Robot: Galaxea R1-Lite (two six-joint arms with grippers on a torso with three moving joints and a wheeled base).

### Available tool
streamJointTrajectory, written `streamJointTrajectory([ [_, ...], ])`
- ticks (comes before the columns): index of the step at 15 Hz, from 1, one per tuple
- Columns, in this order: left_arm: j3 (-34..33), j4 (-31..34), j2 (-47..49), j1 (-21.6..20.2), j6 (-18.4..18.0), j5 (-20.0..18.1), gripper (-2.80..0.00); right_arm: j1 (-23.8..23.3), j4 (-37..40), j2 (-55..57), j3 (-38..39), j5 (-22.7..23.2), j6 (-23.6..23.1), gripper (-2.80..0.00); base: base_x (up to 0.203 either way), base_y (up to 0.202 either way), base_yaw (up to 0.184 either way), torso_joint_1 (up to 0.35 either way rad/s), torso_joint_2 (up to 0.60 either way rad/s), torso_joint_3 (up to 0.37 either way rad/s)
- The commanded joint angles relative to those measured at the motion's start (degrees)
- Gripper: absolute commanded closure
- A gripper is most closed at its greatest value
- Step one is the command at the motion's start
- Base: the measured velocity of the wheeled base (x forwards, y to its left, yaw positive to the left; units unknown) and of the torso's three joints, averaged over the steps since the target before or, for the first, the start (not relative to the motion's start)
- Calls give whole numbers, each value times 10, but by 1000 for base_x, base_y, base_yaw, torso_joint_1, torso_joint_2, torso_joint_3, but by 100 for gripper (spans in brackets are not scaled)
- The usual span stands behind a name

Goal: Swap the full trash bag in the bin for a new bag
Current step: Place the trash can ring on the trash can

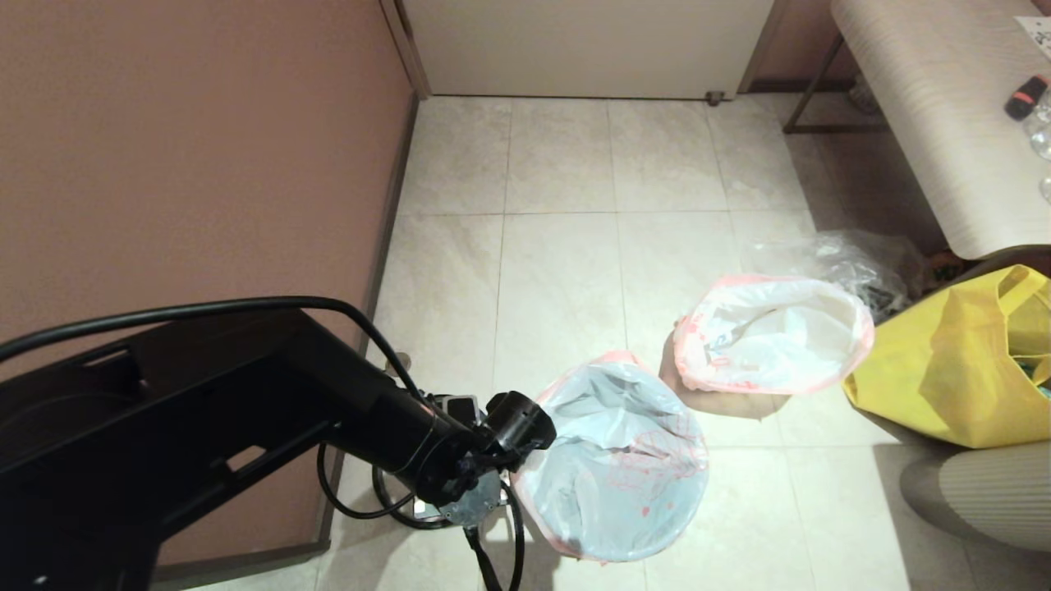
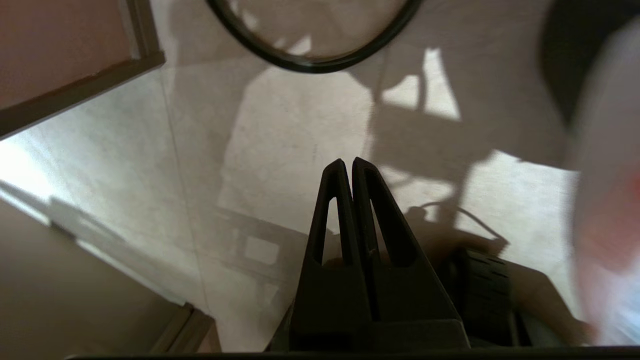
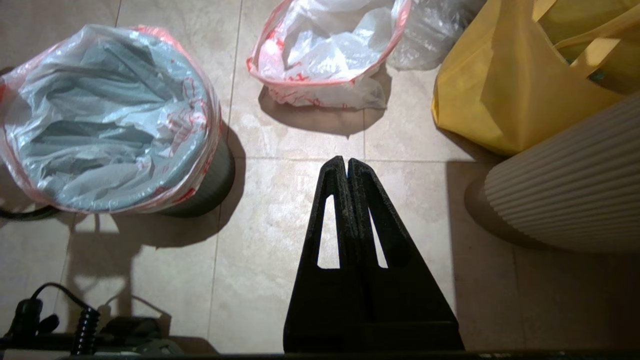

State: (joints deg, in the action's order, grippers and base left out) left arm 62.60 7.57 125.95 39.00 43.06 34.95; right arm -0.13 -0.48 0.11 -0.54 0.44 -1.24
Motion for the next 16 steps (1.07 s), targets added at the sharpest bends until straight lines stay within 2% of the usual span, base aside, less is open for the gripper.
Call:
streamJointTrajectory([
  [1,4,0,47,-17,2,2,0,4,4,-1,5,1,-2,0,0,0,0,0,0,0],
  [3,2,-37,75,-51,-5,-18,0,4,4,-1,5,1,4,0,0,0,0,0,0,0],
  [7,1,-161,119,-99,-87,-95,0,4,4,-1,5,0,12,0,0,0,0,0,0,0],
  [8,2,-176,127,-107,-102,-110,0,4,4,-1,5,0,12,0,0,0,0,0,0,0],
  [10,25,-184,154,-116,-130,-118,0,4,4,-1,5,0,12,0,0,0,0,0,0,0],
  [14,111,-178,208,-139,-231,-124,0,4,4,-1,5,0,12,0,0,0,0,0,0,0],
  [16,173,-134,222,-144,-251,-163,0,4,4,-1,5,0,12,0,0,0,0,0,0,0],
])
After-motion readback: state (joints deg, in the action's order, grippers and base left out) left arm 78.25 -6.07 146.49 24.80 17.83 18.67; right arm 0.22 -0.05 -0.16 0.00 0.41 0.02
